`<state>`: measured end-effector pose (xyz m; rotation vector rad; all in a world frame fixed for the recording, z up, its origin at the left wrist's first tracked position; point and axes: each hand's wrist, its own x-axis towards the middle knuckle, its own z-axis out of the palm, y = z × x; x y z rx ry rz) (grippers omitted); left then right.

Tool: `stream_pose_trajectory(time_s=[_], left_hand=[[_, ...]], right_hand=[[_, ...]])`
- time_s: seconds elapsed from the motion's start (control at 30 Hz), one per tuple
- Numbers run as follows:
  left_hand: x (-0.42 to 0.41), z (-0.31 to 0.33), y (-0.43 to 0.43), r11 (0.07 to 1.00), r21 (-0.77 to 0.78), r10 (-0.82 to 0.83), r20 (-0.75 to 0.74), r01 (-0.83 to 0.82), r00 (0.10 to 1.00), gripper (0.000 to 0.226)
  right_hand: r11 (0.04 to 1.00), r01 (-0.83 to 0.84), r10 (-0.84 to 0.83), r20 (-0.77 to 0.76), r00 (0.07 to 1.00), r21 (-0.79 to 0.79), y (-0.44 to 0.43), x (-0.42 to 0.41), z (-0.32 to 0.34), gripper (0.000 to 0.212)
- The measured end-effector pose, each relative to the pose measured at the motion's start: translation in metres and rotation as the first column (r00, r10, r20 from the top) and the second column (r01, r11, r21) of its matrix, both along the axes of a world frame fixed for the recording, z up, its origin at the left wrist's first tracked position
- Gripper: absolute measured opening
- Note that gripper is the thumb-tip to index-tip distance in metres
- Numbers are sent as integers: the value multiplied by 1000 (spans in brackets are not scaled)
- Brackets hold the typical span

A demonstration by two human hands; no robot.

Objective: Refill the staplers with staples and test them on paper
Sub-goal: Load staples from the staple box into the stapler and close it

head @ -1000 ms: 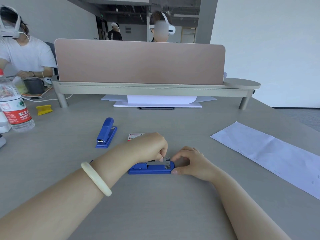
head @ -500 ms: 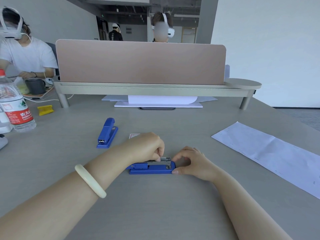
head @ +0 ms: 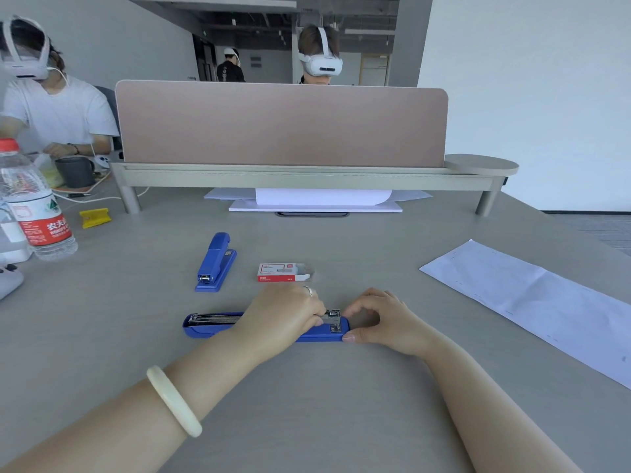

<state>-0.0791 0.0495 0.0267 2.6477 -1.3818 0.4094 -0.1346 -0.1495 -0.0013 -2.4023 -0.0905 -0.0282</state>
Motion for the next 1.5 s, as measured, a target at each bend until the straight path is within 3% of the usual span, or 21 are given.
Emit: stream_pose_trajectory(time_s=[0.13, 0.27, 0.33, 0.53, 0.7, 0.9, 1.13, 1.27, 1.5], left_hand=[[-5, -6, 4, 996, -93, 16, 47, -12, 999, 14], [-8, 6, 2, 953, -262, 90, -230, -150, 969, 15], [-7, 10, 1, 937, -291, 104, -299, -194, 949, 13], [-7, 5, -8, 945, -281, 70, -331, -169, 941, 26], [-8, 2, -13, 953, -237, 90, -369, -187, 925, 24], [-1, -1, -16, 919, -269, 107, -531, -287, 841, 20], [3, -6, -14, 906, -286, 76, -616, -312, 784, 22], [5, -7, -9, 918, -263, 58, -651, -297, 757, 36], [9, -2, 22, 930, -232, 105, -578, -286, 809, 54]], right_hand=[[1000, 2, -2, 4, 1000, 6, 0, -1, 0, 22], [1000, 4, -4, 3, 1000, 2, 1, -1, 1, 22], [1000, 3, -3, 0, 1000, 0, 0, -2, 2, 23], [1000, 2, -2, 4, 1000, 7, 0, -2, 2, 22], [1000, -1, 1, 7, 1000, 3, 0, -1, 0, 22], [1000, -2, 2, 4, 1000, 7, -2, 1, -1, 21], [1000, -5, 5, 7, 1000, 5, -2, 0, 0, 23], [1000, -4, 4, 4, 1000, 10, -2, 0, -1, 22], [1000, 0, 0, 20, 1000, 9, -1, -1, -3, 24]])
